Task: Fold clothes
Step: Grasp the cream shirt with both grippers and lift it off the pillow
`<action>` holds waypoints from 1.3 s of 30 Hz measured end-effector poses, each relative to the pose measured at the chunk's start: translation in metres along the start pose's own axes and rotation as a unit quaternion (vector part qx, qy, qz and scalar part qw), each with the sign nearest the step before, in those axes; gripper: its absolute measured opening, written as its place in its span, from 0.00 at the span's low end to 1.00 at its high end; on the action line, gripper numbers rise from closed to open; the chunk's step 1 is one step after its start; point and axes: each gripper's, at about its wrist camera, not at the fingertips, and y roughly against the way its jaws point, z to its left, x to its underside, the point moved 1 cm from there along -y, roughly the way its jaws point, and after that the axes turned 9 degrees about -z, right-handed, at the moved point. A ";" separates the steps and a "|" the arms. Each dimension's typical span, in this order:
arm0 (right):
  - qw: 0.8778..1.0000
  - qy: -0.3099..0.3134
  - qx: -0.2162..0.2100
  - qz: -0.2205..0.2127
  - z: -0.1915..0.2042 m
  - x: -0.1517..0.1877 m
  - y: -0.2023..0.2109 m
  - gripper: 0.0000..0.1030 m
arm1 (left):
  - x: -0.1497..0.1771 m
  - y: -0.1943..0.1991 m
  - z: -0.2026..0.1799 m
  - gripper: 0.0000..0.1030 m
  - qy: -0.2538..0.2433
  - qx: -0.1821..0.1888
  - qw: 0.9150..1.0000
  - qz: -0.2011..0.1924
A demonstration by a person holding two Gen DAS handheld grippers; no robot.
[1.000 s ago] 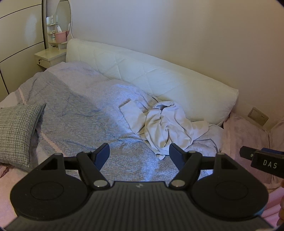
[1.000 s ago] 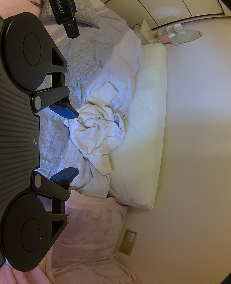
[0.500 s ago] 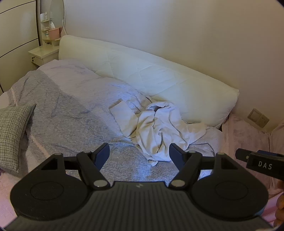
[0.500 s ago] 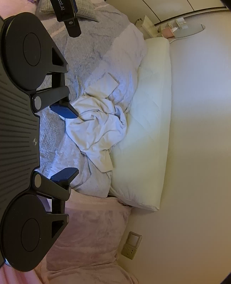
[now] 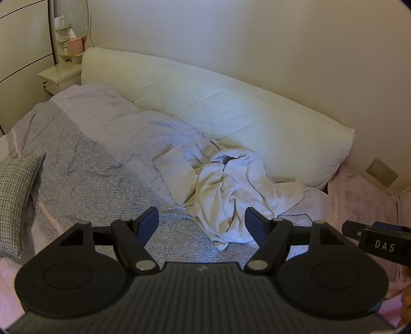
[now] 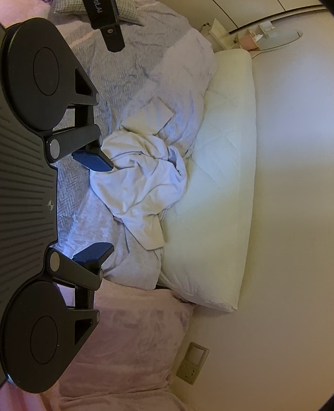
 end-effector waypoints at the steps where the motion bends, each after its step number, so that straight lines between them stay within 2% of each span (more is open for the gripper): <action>1: 1.000 0.000 -0.001 0.002 -0.001 -0.001 -0.003 0.63 | -0.002 -0.004 -0.002 0.69 -0.001 0.001 1.000 0.001; 10: 1.000 0.002 -0.006 0.020 -0.012 -0.011 -0.038 0.63 | -0.013 -0.047 -0.013 0.69 -0.007 -0.001 1.000 0.017; 16: 0.999 -0.006 -0.038 0.026 -0.020 -0.009 -0.068 0.63 | -0.008 -0.089 -0.011 0.68 -0.004 -0.001 0.999 0.041; 20: 0.997 -0.017 -0.050 0.048 -0.025 -0.002 -0.102 0.63 | 0.000 -0.123 -0.010 0.68 -0.004 0.004 0.998 0.065; 23: 0.994 -0.030 -0.057 0.082 -0.033 0.007 -0.132 0.63 | 0.010 -0.156 -0.009 0.68 0.002 0.013 0.996 0.088; 29: 0.985 -0.082 -0.055 0.144 -0.060 0.029 -0.197 0.63 | 0.033 -0.224 -0.010 0.68 0.008 0.018 0.992 0.125; 39: 0.963 -0.197 -0.063 0.170 -0.097 0.046 -0.301 0.63 | 0.060 -0.327 -0.010 0.67 0.030 0.042 0.984 0.169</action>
